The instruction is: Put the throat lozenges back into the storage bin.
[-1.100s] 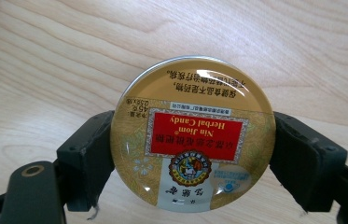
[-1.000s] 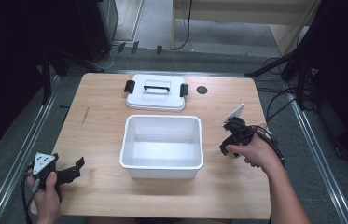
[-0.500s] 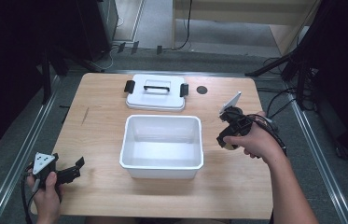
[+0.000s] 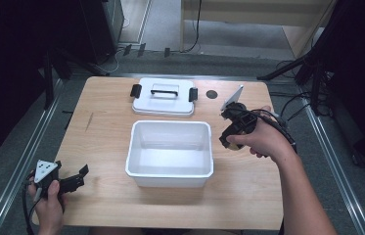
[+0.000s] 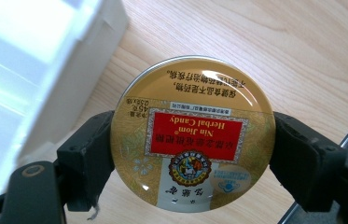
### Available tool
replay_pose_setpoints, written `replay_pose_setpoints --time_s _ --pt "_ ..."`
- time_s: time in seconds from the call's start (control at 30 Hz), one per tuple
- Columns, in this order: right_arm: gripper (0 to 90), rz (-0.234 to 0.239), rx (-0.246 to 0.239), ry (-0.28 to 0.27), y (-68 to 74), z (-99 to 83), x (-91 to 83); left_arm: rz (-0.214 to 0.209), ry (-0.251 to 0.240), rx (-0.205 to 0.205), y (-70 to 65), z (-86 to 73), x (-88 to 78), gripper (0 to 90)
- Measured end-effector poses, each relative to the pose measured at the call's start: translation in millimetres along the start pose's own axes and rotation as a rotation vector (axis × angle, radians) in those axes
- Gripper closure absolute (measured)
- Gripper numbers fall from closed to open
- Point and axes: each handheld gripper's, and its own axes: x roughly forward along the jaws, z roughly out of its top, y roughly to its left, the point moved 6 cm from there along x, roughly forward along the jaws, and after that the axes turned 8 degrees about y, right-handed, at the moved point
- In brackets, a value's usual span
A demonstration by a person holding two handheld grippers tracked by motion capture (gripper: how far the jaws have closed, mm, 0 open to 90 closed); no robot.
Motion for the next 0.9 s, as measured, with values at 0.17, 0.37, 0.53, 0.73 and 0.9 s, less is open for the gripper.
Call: replay_pose_setpoints --time_s 0.17,0.37,0.53,0.73,0.9 --pt "20.4 -0.001 -0.029 -0.004 8.9 5.5 -9.8 0.0 -0.003 0.002 0.0 0.3 0.1 0.0" --pt "20.4 -0.002 -0.049 -0.02 17.3 11.0 -19.4 0.0 -0.003 0.001 0.0 0.4 0.2 0.0" --pt "20.4 -0.011 -0.072 -0.027 24.9 14.0 -25.4 0.0 -0.001 0.003 -0.1 0.3 0.1 0.0" --pt "20.4 -0.007 -0.12 -0.053 39.5 18.4 -32.2 0.0 -0.001 0.004 -0.1 0.3 0.1 0.0" --pt "20.4 0.01 -0.171 -0.072 53.9 20.7 -35.6 0.0 -0.001 0.002 -0.1 0.3 0.1 0.0"
